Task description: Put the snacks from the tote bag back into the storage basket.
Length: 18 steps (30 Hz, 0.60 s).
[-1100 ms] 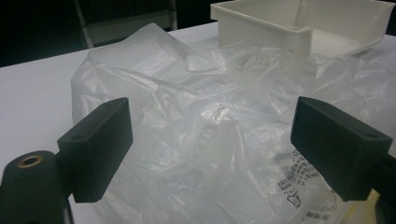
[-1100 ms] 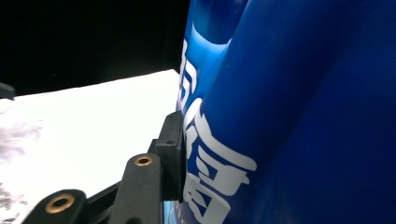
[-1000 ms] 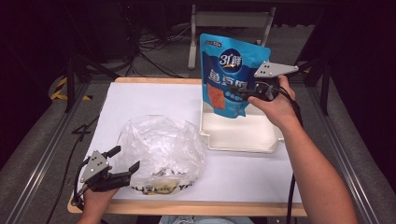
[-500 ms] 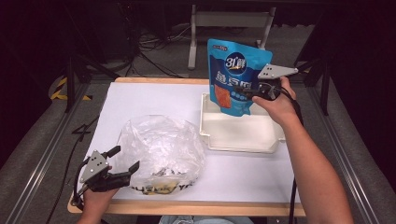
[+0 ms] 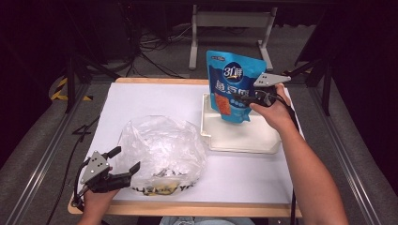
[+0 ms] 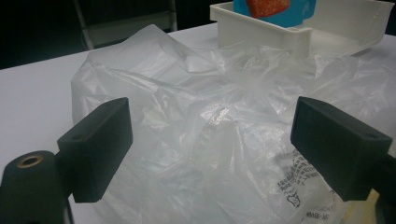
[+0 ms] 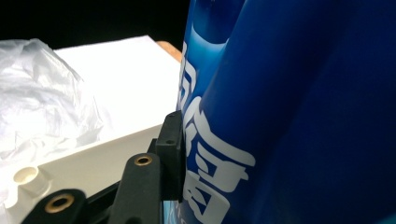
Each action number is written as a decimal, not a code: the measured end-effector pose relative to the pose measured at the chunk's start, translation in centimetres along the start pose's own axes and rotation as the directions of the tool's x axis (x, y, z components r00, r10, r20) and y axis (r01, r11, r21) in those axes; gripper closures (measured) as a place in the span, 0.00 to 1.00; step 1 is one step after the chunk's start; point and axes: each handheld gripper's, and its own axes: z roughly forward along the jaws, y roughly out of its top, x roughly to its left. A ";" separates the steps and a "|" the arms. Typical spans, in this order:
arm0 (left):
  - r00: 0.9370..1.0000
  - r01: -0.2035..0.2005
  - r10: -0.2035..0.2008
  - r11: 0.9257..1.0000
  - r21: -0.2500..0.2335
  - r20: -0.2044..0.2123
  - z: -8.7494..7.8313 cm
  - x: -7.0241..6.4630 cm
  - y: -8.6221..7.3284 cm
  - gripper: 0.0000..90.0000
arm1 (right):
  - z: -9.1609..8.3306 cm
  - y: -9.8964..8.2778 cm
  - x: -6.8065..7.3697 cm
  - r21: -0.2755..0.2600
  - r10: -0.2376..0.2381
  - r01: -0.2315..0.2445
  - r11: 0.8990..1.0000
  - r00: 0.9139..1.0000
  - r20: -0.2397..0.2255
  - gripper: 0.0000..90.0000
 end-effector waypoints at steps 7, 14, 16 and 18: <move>1.000 0.005 -0.005 1.000 -0.001 -0.004 0.0 0.0 0.0 0.15 | 0.8 -1.1 0.2 0.016 0.007 -0.007 1.000 1.000 -0.007 0.67; 1.000 0.008 -0.008 1.000 -0.002 -0.005 0.0 0.0 0.0 0.15 | 1.3 -1.9 0.4 0.035 0.003 -0.002 0.999 1.000 -0.010 0.67; 1.000 0.008 -0.008 1.000 -0.002 -0.004 0.0 0.0 0.0 0.15 | 1.3 -2.0 0.4 0.030 0.004 -0.004 1.000 1.000 -0.010 0.67; 1.000 0.007 -0.007 1.000 -0.001 -0.005 -0.1 0.0 0.0 0.15 | 1.3 -2.3 0.4 0.026 0.013 -0.013 1.000 1.000 -0.012 0.67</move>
